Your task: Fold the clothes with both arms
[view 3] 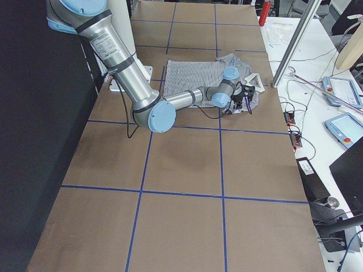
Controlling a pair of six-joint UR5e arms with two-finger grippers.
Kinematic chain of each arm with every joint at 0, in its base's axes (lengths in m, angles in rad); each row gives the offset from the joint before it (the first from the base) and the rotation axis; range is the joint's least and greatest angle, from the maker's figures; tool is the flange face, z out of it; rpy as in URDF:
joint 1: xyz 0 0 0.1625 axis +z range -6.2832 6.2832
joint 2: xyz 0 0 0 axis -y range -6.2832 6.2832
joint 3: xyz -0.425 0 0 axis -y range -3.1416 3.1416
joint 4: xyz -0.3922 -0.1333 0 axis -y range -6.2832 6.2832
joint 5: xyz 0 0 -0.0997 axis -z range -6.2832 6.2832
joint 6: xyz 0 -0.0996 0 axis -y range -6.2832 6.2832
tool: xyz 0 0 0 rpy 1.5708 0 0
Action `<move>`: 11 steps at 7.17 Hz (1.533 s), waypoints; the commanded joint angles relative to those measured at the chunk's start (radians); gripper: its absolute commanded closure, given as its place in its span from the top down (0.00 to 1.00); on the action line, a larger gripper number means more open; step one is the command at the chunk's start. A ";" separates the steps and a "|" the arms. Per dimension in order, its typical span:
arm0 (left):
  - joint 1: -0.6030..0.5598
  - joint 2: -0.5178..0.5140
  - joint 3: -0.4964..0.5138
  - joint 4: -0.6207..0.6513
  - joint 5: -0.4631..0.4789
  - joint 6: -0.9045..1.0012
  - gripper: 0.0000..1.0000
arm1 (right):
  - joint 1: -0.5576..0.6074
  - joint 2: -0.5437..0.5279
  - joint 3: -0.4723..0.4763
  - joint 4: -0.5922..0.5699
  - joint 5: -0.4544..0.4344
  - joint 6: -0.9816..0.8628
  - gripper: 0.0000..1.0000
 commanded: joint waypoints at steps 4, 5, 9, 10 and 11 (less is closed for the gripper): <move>-0.001 0.000 0.000 0.005 -0.008 -0.002 1.00 | -0.067 0.265 -0.234 -0.116 -0.158 0.047 0.00; -0.001 0.000 0.000 0.003 -0.052 -0.002 1.00 | -0.067 0.264 -0.239 -0.116 -0.161 0.047 0.12; 0.174 -0.165 0.067 -0.217 -0.072 -0.431 1.00 | -0.062 0.250 -0.196 -0.119 -0.151 0.041 1.00; 0.264 -0.308 0.142 -0.279 -0.024 -0.680 1.00 | -0.059 0.232 -0.146 -0.122 -0.143 0.043 1.00; 0.417 -0.415 0.182 -0.279 0.149 -0.878 1.00 | -0.042 0.172 -0.065 -0.120 -0.100 0.041 1.00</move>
